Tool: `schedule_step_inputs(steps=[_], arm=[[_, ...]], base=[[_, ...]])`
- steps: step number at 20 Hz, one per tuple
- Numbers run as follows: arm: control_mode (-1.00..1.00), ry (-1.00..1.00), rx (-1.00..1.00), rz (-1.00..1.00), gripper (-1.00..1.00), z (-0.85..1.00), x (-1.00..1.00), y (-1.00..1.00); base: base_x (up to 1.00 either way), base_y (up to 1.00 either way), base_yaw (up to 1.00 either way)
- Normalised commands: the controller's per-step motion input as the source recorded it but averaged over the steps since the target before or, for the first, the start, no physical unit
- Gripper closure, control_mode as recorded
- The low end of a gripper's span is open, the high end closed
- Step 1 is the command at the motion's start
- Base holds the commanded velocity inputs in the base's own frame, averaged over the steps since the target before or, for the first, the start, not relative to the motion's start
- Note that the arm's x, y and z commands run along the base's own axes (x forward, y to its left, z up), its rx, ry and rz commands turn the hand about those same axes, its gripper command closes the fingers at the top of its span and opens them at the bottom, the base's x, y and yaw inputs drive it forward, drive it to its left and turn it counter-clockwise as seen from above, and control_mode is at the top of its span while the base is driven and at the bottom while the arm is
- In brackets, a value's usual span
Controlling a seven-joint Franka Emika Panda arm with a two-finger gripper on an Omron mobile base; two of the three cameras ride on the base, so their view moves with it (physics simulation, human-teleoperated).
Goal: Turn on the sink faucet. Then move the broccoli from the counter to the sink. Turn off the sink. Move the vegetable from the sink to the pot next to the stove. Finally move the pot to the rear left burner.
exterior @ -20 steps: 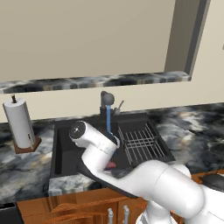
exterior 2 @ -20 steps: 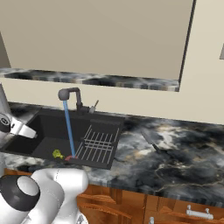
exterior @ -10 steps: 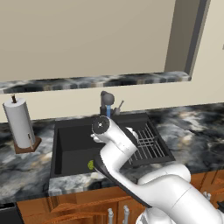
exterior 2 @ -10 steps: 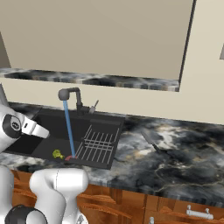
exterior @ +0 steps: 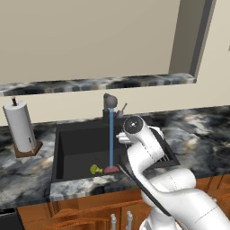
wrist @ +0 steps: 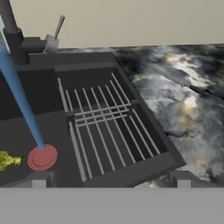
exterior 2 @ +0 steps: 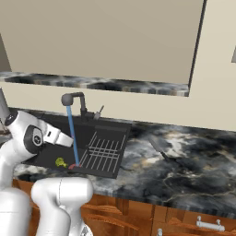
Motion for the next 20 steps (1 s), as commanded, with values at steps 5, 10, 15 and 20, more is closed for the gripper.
schedule_step_inputs(steps=[5, 10, 15, 20], arm=[[-1.00, -0.01, 0.00, 0.06, -1.00, 0.00, 0.04, -0.77], [-1.00, -0.02, 0.01, 0.09, -1.00, 0.01, 0.13, -0.76], [-1.00, -0.03, 0.03, 0.11, -1.00, 0.03, 0.25, -0.73], [-1.00, -0.01, 0.05, 0.13, -1.00, 0.00, 0.38, -0.64]], base=[[0.00, 0.00, 0.00], [0.00, 0.00, 0.00], [0.00, 0.00, 0.00], [0.00, 0.00, 0.00]])
